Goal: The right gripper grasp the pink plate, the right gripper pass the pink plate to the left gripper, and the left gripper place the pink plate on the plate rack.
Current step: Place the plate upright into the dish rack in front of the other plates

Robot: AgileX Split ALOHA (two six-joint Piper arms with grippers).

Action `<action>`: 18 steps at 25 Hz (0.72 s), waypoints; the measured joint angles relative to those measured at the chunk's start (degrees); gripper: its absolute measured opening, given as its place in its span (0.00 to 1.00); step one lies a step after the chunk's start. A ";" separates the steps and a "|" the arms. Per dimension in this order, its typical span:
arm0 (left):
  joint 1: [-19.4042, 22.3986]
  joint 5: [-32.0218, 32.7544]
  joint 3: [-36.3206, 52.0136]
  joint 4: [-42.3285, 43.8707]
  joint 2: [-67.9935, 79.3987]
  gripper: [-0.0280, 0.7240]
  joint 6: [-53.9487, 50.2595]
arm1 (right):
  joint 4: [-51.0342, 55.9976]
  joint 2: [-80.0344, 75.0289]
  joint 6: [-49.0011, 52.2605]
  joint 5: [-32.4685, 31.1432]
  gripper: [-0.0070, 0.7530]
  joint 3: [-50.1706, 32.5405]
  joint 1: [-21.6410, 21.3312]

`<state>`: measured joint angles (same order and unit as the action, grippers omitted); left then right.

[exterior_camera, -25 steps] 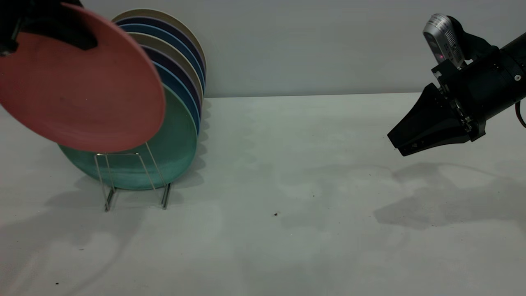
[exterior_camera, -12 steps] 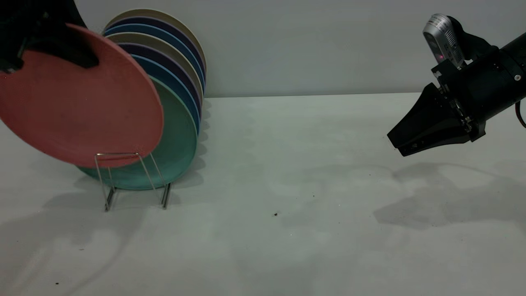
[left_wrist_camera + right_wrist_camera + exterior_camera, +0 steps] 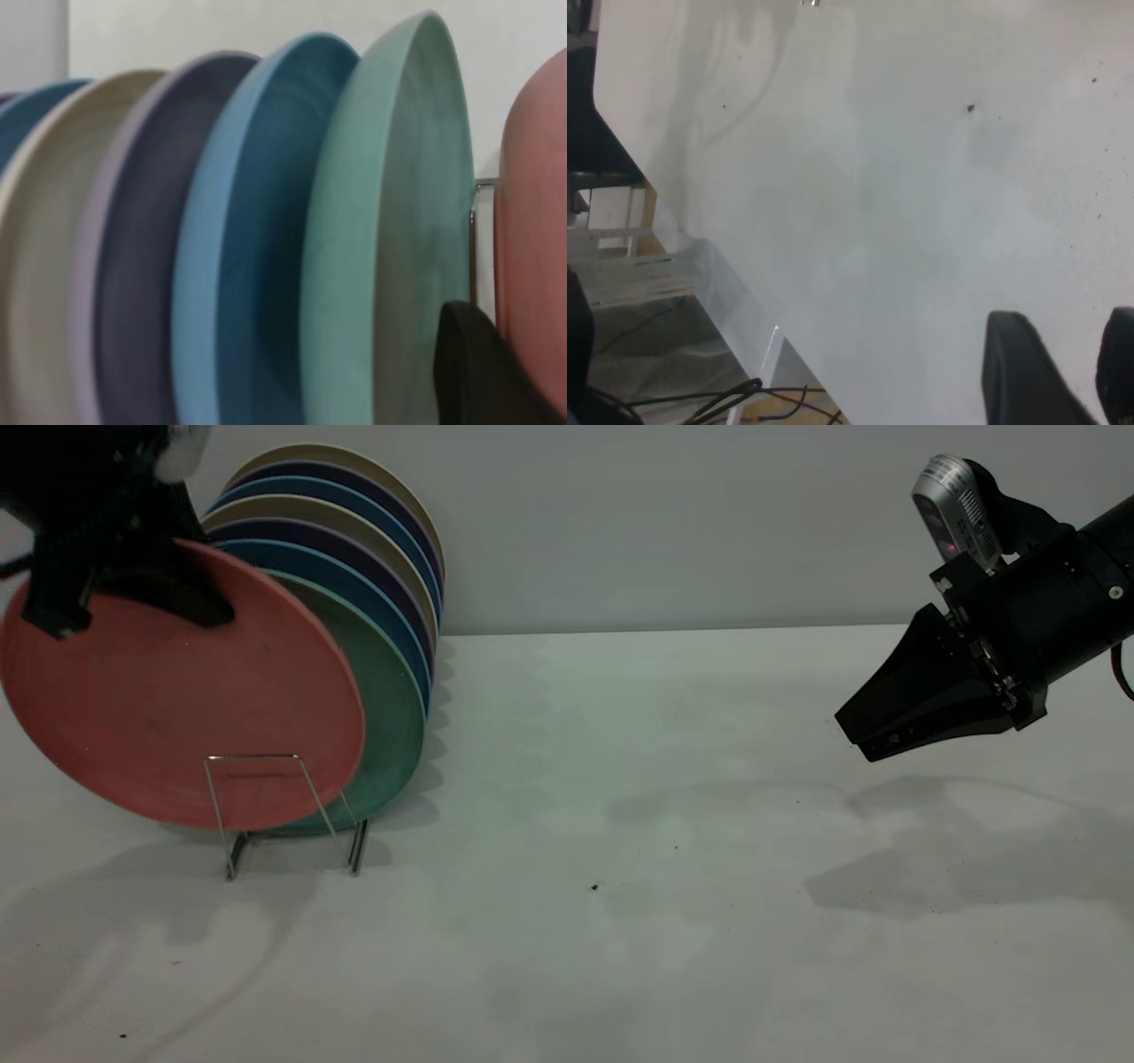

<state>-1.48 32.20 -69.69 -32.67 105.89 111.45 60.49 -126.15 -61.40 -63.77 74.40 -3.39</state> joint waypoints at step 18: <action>0.00 3.51 -0.45 -0.05 0.78 0.85 -7.63 | 0.00 0.00 0.00 0.00 0.32 0.00 0.00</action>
<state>-1.48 35.70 -70.14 -32.72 106.66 103.82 60.49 -126.15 -61.40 -63.77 74.40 -3.39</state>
